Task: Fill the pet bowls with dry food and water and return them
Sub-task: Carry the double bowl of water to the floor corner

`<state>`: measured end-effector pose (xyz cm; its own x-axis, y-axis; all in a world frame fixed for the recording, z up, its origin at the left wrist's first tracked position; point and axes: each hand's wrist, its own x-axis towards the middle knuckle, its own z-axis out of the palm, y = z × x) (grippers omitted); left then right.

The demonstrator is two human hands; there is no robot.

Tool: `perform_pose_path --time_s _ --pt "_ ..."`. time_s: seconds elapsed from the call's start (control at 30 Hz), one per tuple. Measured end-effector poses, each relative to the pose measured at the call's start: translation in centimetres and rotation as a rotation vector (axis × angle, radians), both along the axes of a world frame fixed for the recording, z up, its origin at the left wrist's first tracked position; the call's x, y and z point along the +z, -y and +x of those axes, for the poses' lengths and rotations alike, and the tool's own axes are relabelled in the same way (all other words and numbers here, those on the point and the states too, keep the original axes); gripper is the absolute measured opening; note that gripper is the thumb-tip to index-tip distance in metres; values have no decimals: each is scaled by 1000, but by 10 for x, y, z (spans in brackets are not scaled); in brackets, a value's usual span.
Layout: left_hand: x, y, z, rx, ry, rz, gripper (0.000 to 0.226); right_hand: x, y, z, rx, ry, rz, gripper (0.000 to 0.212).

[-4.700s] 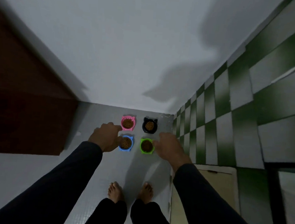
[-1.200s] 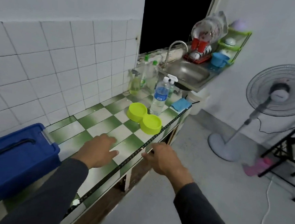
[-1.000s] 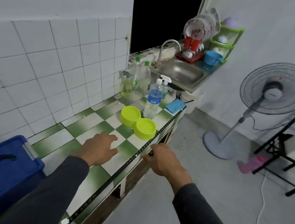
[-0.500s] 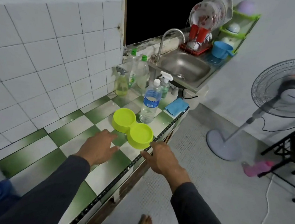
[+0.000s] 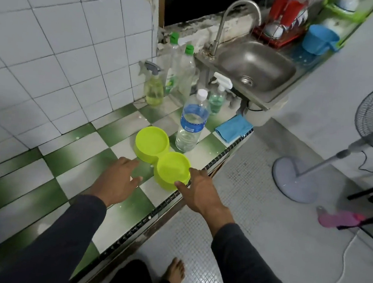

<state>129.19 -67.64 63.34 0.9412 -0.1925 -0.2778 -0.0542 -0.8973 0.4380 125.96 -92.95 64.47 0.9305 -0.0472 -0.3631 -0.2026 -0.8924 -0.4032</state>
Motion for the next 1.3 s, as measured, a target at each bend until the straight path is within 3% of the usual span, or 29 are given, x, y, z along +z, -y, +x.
perform_pose_path --time_s 0.53,0.87,1.3 --pt "-39 -17 82 3 -17 -19 63 -44 -22 59 -280 -121 153 78" --pt "-55 -14 126 126 -95 -160 59 -75 -26 76 -484 -192 241 86" --pt "-82 -6 170 209 -130 -190 47 -95 -21 86 -587 -231 270 64"
